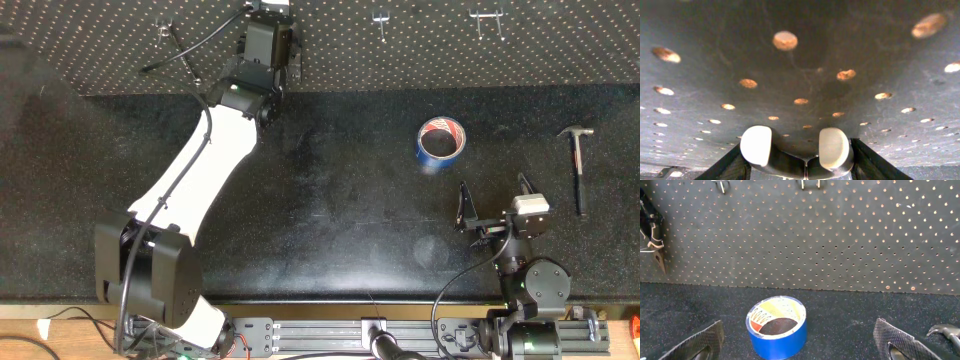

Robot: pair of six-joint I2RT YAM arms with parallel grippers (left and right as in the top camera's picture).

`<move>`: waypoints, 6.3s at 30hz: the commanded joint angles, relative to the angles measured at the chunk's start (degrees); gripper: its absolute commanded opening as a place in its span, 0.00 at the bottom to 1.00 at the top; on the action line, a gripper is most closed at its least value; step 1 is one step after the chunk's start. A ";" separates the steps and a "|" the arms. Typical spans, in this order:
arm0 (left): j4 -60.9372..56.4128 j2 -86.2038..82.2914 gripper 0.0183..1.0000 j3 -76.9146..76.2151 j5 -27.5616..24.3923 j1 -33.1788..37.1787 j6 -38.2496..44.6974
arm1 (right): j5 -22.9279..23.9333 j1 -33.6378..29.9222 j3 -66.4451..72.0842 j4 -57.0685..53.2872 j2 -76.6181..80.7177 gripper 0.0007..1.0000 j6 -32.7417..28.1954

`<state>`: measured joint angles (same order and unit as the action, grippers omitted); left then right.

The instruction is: Place Tools Onto Pegboard

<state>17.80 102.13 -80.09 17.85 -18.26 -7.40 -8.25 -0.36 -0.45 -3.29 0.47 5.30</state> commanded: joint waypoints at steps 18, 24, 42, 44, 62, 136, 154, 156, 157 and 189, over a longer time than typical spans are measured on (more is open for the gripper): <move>6.36 -26.27 1.00 12.41 -6.54 4.44 0.20 | 0.28 0.35 0.22 -0.33 -0.42 0.98 -0.42; -32.22 -67.12 1.00 64.06 -12.57 17.44 -16.83 | 0.31 0.35 0.22 -0.33 -0.42 0.98 -0.44; -15.58 -100.50 0.99 79.78 -15.56 15.93 2.56 | 0.31 0.35 0.22 -0.33 -0.42 0.98 -0.44; -13.44 -101.98 0.99 79.78 -15.54 15.93 2.58 | 0.31 0.35 0.22 -0.33 -0.42 0.98 -0.44; -13.33 -101.94 0.99 79.78 -15.98 15.93 2.56 | 2.84 0.31 -1.66 0.44 1.18 0.98 11.02; -13.33 -101.94 0.99 79.78 -15.98 15.93 2.56 | 11.45 -1.95 -71.65 -67.80 75.14 0.98 3.08; -13.33 -101.94 1.00 79.78 -16.00 15.93 2.56 | 8.83 -33.03 -71.30 -52.94 103.67 0.98 -38.40; -13.33 -101.94 0.99 79.78 -15.98 15.93 2.56 | 8.37 -35.06 -71.30 -52.98 104.67 0.98 -37.97; -13.33 -101.94 1.00 79.78 -15.98 15.93 2.56 | 7.96 -35.47 -71.30 -53.05 105.44 0.98 -37.99; -13.33 -101.94 1.00 79.78 -15.98 15.93 2.56 | -7.58 -14.08 -67.84 -34.91 64.57 0.07 -22.64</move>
<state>4.08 0.62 -0.45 2.04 -2.09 -5.58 -14.39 -23.57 -68.18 -41.39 69.41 -19.64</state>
